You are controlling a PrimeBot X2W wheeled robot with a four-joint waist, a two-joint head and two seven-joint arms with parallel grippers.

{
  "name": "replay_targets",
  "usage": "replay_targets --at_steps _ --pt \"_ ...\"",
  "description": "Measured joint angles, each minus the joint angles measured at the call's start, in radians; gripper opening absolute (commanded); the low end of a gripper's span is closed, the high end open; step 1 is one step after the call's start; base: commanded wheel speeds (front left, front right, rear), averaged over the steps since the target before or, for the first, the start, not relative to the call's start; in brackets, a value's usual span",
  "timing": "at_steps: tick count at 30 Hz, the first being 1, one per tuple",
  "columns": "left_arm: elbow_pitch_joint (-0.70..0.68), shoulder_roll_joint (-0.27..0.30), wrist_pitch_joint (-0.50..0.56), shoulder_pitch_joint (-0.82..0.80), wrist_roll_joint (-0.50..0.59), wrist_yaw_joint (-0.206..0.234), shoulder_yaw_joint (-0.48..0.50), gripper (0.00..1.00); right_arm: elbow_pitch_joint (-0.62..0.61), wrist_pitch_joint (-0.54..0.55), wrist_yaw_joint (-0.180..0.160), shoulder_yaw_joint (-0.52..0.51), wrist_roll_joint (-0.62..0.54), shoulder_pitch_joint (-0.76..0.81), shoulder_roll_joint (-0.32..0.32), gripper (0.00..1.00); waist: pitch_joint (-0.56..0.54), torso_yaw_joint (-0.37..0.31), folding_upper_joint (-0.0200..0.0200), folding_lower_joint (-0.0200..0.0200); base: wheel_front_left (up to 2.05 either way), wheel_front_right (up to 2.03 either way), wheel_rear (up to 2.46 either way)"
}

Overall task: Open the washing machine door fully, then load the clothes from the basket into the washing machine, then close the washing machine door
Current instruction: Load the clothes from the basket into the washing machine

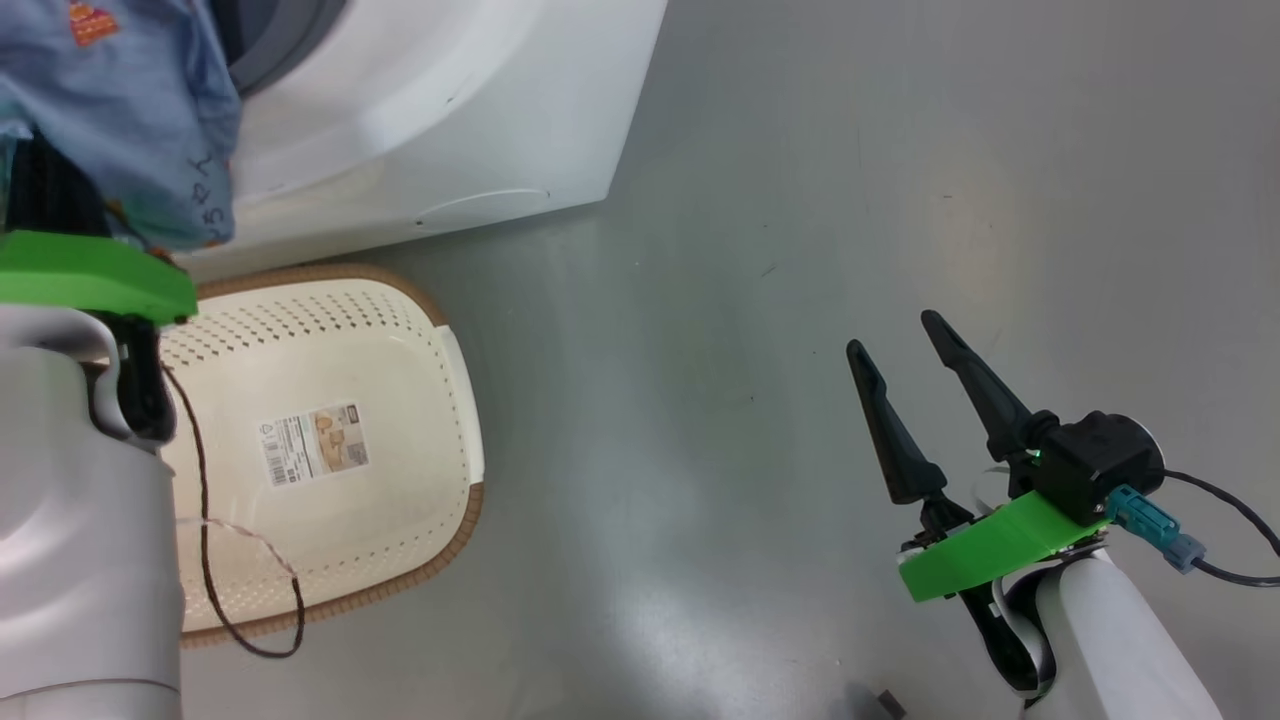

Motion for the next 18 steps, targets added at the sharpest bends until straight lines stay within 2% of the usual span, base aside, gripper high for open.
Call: replay_targets --at_steps 9,13,18 --pt "-0.013 -0.002 0.000 -0.013 0.017 0.004 -0.014 0.00 0.001 0.000 0.000 0.002 0.000 0.021 0.003 1.00 -0.012 -0.009 0.0000 0.0000 0.00 0.00 0.00" --pt "0.026 0.019 0.000 -0.094 0.036 0.017 -0.023 0.00 0.001 0.000 0.000 0.012 0.001 0.021 0.011 1.00 -0.010 -0.029 0.0000 0.0000 0.00 0.00 0.00" --pt "0.095 0.060 0.000 -0.214 0.053 0.057 -0.025 0.00 0.005 0.000 0.000 0.034 0.002 0.021 0.023 1.00 -0.008 -0.065 0.0000 0.0000 0.00 0.00 0.00"
